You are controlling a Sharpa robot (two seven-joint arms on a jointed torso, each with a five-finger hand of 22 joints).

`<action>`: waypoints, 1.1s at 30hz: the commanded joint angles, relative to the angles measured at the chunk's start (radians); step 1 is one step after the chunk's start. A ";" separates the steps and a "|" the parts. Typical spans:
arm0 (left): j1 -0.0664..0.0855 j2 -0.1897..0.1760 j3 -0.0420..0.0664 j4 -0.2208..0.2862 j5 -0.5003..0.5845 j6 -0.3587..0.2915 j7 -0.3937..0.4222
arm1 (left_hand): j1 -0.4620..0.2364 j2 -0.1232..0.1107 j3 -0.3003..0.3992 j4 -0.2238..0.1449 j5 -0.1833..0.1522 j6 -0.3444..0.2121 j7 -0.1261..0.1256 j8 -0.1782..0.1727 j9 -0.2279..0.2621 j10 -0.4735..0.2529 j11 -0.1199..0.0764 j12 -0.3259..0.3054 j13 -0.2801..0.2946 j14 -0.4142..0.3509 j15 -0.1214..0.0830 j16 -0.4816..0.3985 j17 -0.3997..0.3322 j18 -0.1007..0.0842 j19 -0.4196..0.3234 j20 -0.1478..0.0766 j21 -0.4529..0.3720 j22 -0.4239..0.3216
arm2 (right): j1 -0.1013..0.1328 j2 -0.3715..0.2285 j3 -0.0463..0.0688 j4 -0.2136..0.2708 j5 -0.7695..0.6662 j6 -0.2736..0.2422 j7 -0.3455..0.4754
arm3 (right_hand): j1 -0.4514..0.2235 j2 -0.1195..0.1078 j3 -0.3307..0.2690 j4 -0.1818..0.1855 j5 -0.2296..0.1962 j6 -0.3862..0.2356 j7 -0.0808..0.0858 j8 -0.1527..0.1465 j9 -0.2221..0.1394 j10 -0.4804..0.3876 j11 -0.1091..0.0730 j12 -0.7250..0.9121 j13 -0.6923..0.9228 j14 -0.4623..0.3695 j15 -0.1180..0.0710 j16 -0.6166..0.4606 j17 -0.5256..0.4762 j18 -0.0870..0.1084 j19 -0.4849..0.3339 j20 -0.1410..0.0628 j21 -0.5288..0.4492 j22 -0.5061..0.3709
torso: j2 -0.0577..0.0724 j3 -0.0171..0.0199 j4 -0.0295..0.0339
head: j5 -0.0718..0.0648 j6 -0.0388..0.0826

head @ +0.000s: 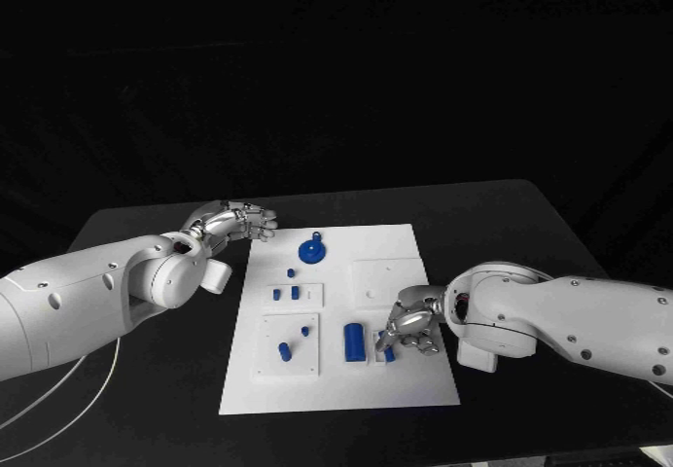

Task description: Assemble the parts on the task board

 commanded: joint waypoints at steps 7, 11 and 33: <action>0.000 -0.004 0.001 0.002 -0.002 0.015 0.008 | -0.006 0.001 0.002 0.005 -0.006 -0.009 0.000 0.004 -0.002 -0.009 0.000 0.001 -0.002 0.001 0.007 -0.007 0.002 0.017 0.000 0.003 -0.006 0.002 | -0.003 0.008 -0.001 -0.003 -0.006 0.012 0.013 | -0.002 0.007 -0.010 0.002 0.004 0.001 0.006 0.000 -0.001 0.003 0.001 0.006 -0.001 0.003 -0.007 -0.003 0.000 0.030 0.004 -0.003 0.003 0.001 | 0.000 0.0004 -0.0010 | 0.005 0.001; 0.000 -0.004 0.001 0.003 -0.002 0.014 0.007 | -0.006 0.001 0.002 0.005 -0.006 -0.009 0.000 0.004 -0.002 -0.009 0.000 0.001 -0.002 0.001 0.007 -0.007 0.003 0.017 0.000 0.003 -0.006 0.002 | -0.004 0.011 -0.001 -0.005 -0.006 0.013 0.014 | -0.011 0.001 -0.021 0.002 0.008 0.001 0.005 0.000 -0.001 0.002 0.001 0.006 -0.001 0.003 -0.006 -0.003 0.001 0.030 0.003 -0.004 0.003 0.001 | 0.000 0.0008 -0.0014 | 0.007 0.001; 0.000 -0.006 0.001 0.004 -0.003 0.015 0.006 | -0.007 0.000 0.002 0.006 -0.007 -0.010 0.001 0.004 -0.002 -0.010 0.001 0.001 -0.002 0.002 0.007 -0.009 0.005 0.017 0.001 0.003 -0.007 0.003 | -0.009 0.019 -0.001 -0.008 -0.007 0.010 0.022 | -0.066 -0.047 -0.142 0.004 0.013 -0.003 0.005 -0.001 0.001 -0.002 0.000 0.005 -0.002 0.001 -0.007 -0.004 0.002 0.030 0.000 -0.007 0.002 0.000 | 0.000 0.0002 -0.0014 | 0.009 -0.009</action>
